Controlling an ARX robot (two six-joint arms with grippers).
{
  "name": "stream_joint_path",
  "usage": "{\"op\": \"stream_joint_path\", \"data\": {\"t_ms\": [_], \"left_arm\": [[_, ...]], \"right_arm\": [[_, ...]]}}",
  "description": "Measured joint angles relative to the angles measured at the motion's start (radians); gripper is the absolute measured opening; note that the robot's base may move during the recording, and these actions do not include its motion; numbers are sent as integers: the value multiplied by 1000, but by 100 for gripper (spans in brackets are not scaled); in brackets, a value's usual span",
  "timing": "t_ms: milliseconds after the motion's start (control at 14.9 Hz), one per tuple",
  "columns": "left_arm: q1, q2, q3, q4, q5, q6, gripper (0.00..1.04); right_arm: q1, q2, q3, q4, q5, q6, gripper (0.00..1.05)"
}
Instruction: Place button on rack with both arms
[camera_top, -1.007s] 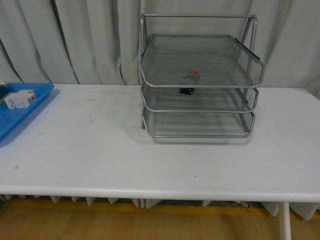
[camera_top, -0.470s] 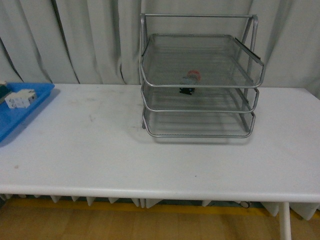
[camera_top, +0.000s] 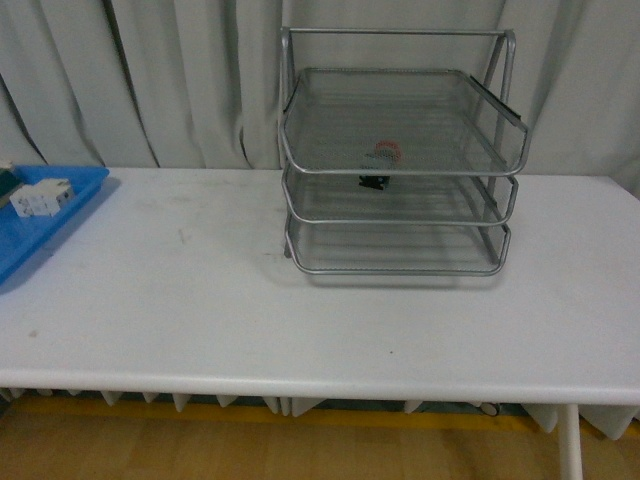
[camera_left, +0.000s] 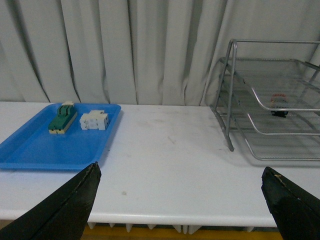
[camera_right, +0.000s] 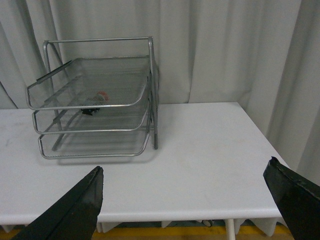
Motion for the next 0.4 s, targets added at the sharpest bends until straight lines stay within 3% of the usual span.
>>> {"op": "stream_joint_path", "data": {"t_ms": [403], "left_arm": [[0,0,0,0,0,0,98]], "right_arm": [[0,0,0,0,0,0,98]]}}
